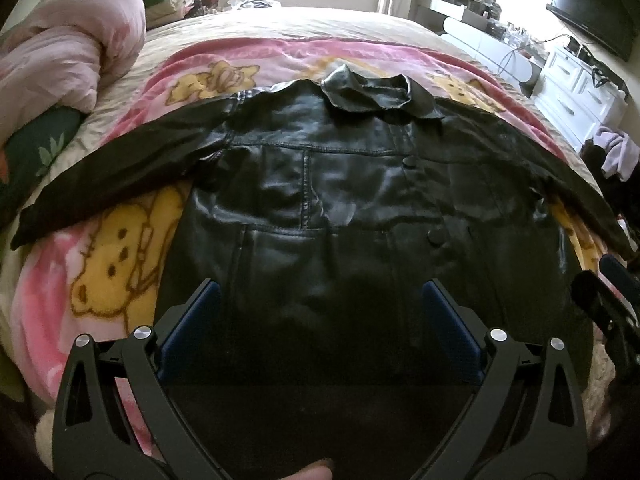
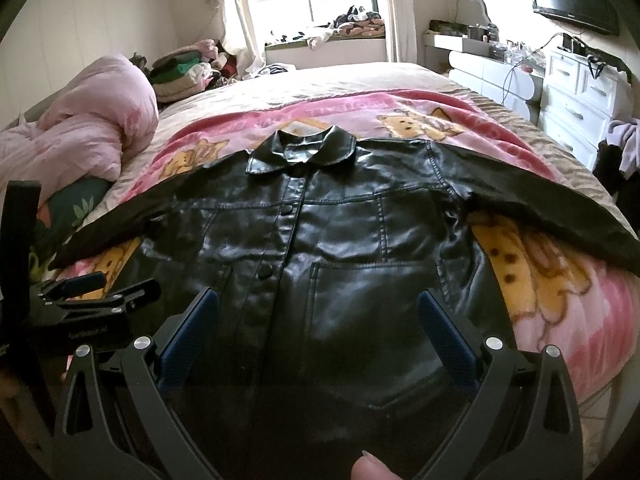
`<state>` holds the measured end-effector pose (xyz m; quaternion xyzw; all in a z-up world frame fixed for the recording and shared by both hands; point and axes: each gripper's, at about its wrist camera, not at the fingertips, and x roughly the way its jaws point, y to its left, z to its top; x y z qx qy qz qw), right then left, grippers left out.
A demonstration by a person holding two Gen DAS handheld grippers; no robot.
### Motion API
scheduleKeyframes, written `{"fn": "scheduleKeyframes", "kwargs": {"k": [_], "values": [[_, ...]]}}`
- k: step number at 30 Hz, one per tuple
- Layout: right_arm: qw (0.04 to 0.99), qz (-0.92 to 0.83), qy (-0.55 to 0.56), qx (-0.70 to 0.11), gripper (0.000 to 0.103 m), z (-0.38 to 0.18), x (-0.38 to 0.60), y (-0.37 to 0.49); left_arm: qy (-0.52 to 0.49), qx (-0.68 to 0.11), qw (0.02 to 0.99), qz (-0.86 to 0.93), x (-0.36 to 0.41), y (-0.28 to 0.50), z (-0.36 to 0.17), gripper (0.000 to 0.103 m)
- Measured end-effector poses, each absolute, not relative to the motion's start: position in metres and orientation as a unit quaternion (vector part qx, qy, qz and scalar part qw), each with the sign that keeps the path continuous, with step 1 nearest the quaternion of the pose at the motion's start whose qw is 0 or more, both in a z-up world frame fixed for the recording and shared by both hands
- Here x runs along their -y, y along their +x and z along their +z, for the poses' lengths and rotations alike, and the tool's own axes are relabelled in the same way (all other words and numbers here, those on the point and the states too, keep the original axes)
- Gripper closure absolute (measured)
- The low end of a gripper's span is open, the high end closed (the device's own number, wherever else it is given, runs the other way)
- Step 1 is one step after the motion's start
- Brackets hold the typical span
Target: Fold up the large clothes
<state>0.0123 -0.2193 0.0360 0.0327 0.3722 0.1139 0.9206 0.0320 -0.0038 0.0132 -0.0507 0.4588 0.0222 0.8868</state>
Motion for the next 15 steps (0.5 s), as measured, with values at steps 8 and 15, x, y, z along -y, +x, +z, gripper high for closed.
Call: {"fn": "scheduleKeyframes", "kwargs": {"k": [8,15], "values": [[0.924,0.107,0.034,-0.366,0.004,0.042,0.223,0.032,-0.056,-0.460,0.886,0.021,0.003,0.053,0.016,0.009],[0.923,0.106,0.044,-0.368,0.004,0.045,0.227,0.050,-0.070,-0.452,0.889,0.010,0.000,0.069,0.021,0.009]]}}
